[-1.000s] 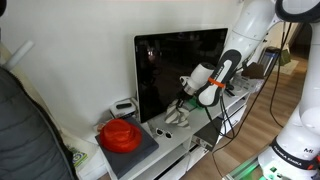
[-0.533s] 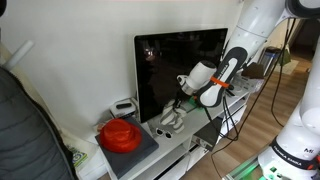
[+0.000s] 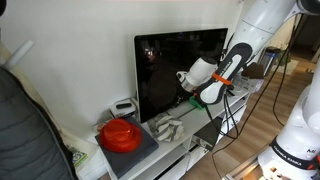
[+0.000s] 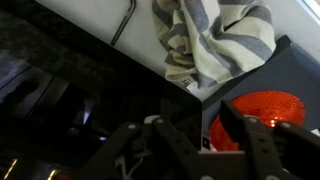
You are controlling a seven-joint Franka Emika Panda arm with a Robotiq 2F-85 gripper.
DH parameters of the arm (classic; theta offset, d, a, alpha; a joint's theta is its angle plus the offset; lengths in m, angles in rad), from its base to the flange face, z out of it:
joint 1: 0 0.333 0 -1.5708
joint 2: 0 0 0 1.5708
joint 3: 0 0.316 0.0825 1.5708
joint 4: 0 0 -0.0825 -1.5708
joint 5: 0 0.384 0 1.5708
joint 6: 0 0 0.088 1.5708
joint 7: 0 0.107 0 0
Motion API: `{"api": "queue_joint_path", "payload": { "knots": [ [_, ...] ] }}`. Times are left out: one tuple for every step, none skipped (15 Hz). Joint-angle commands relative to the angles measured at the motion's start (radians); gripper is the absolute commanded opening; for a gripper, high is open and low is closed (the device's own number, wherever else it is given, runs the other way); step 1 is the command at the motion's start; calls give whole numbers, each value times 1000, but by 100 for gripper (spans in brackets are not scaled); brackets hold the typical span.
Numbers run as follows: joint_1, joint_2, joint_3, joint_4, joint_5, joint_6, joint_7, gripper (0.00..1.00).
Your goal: Use the grey towel to wipe the TV and put it on the TV stand to the left
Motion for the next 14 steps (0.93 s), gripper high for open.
{"api": "queue_joint_path", "payload": {
  "knots": [
    [138,-189,-175,-95,-7,-89,-20,87],
    [132,-237,-173,-123,-33,-119,-4,95],
    [119,-279,-181,-140,-79,-152,13,99],
    [83,-323,-160,-160,-128,-182,44,100],
    [27,-370,-128,-176,-196,-217,92,100],
    [4,-423,-100,-204,-219,-243,123,100],
    [22,-393,-100,-128,-229,-291,165,100],
    [15,-429,-92,-137,-238,-316,197,100],
    [5,-461,-79,-134,-251,-363,236,100],
    [11,-479,-79,-128,-261,-384,254,100],
    [27,-490,-87,-121,-268,-392,249,100],
    [28,-434,-94,-117,-227,-345,204,100],
    [29,-453,-92,-116,-232,-357,211,100],
    [29,-463,-91,-116,-233,-364,213,100]
  ]
}}
